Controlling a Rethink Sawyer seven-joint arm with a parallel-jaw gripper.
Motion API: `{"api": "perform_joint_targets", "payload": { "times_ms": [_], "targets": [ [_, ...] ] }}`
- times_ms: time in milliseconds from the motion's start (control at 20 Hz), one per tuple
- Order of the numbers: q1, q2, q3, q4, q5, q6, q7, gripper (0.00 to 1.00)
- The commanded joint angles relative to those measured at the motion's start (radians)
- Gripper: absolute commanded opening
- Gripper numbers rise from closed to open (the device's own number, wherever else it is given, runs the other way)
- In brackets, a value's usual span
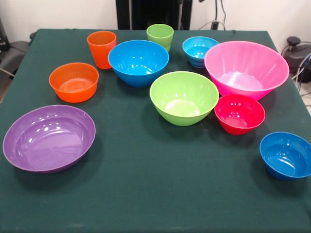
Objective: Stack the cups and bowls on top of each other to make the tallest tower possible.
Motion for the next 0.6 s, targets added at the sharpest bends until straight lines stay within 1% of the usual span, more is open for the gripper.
{"api": "perform_joint_targets", "payload": {
  "times_ms": [50, 150, 250, 450, 600],
  "targets": [
    [-0.129, 0.108, 0.242, -0.106, -0.138, 0.163, -0.243, 1.0],
    [-0.162, 0.12, 0.275, -0.125, -0.16, 0.19, -0.252, 1.0],
    [-0.182, 0.13, 0.298, -0.147, -0.184, 0.208, -0.251, 1.0],
    [-0.195, 0.183, 0.33, -0.206, -0.228, 0.232, -0.227, 1.0],
    [-0.201, 0.185, 0.34, -0.221, -0.246, 0.238, -0.197, 1.0]
  ]
}}
